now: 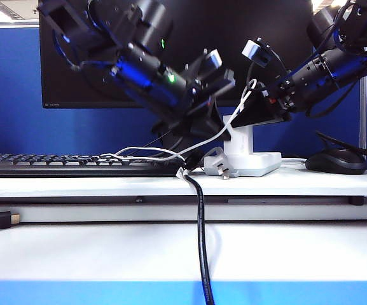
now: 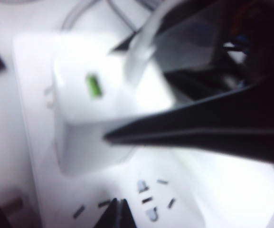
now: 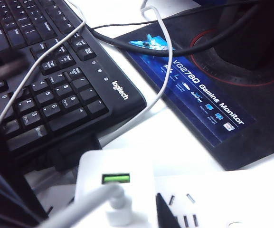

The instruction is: Unplug the white charger from the socket, then place it next to the socket.

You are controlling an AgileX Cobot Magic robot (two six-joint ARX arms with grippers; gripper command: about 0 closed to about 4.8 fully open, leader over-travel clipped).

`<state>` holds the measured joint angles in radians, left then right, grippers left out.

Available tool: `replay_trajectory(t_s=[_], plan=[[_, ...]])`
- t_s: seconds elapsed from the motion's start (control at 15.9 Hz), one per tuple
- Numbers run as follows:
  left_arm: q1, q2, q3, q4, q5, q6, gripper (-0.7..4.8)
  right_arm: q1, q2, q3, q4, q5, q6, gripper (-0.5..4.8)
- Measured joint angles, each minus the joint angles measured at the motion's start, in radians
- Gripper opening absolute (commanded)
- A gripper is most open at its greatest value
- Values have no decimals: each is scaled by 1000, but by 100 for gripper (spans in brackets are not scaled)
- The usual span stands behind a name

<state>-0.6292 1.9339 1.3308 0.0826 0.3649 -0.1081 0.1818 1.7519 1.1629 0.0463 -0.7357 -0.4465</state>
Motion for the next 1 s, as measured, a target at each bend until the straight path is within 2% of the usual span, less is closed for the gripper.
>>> replay_trajectory(t_s=[0.19,0.44,0.5,0.63,0.75,0.82,1.0], plan=[[0,28,13,-20,0,-77,-5,0,0,0,0,-1,0,139],[0,31,13,-19,-1,-130,-5,1,0,0,0,-2,-4,137],[0,33,13,-19,-1,-137,-5,1,0,0,1,-2,-4,133],[0,38,14,-18,-1,-141,-5,0,3,-3,27,-22,74,125],[0,39,14,-21,-1,-141,-5,-1,5,-8,42,-45,53,124],[0,39,14,-21,-1,-141,-5,-1,5,-8,43,-47,34,89],[1,39,14,-25,-1,-141,-5,3,5,-9,49,-47,71,90]])
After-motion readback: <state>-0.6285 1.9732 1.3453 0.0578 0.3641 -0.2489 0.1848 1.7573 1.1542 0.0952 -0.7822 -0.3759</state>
